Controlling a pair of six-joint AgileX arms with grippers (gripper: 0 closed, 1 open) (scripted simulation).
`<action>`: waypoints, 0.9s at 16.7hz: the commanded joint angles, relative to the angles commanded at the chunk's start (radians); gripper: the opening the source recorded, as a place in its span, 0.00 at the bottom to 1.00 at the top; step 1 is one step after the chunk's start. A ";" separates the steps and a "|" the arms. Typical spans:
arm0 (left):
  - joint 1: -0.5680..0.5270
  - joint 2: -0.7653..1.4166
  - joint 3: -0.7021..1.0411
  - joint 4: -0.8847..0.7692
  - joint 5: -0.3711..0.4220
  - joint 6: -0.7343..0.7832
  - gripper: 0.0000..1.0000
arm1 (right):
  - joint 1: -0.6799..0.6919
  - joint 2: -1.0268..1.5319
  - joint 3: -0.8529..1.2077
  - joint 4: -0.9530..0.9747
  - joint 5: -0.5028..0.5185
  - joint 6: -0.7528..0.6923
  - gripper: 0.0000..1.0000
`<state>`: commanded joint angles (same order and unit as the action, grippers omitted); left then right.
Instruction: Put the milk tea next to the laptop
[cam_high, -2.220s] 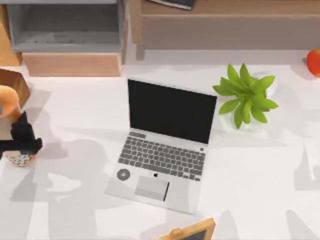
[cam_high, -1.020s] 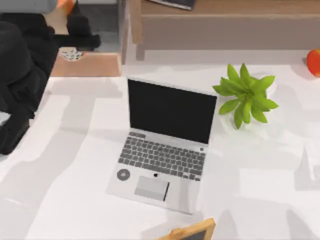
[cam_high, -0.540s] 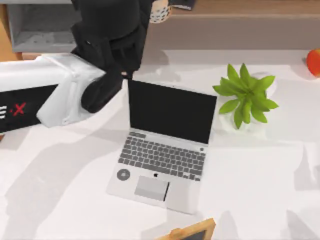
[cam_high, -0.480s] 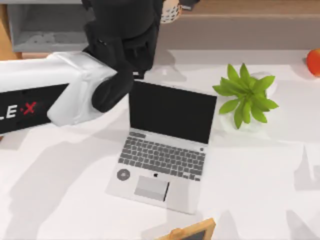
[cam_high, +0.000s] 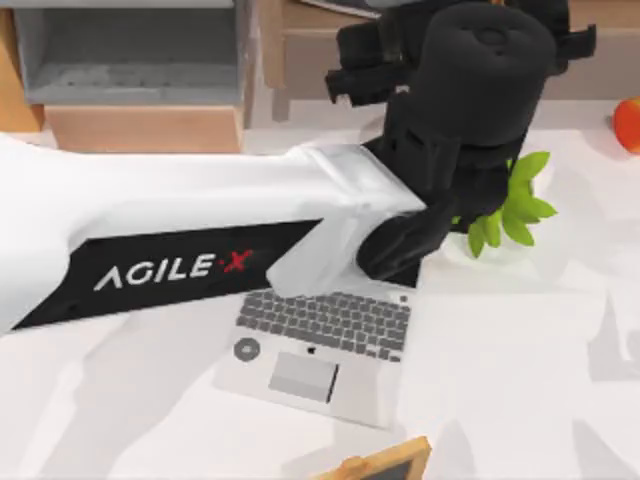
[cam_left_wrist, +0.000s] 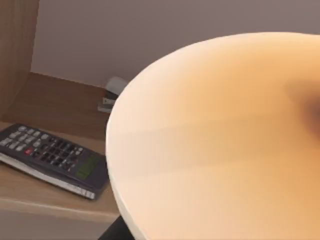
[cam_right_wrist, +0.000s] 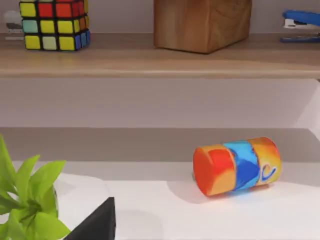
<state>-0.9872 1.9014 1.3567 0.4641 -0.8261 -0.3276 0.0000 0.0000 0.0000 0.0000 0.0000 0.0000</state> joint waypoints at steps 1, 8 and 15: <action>-0.038 0.026 0.020 -0.036 -0.035 -0.030 0.00 | 0.000 0.000 0.000 0.000 0.000 0.000 1.00; -0.254 0.192 0.076 -0.372 -0.274 -0.263 0.00 | 0.000 0.000 0.000 0.000 0.000 0.000 1.00; -0.305 0.237 0.081 -0.471 -0.335 -0.345 0.00 | 0.000 0.000 0.000 0.000 0.000 0.000 1.00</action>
<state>-1.2924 2.1380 1.4372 -0.0064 -1.1608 -0.6722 0.0000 0.0000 0.0000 0.0000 0.0000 0.0000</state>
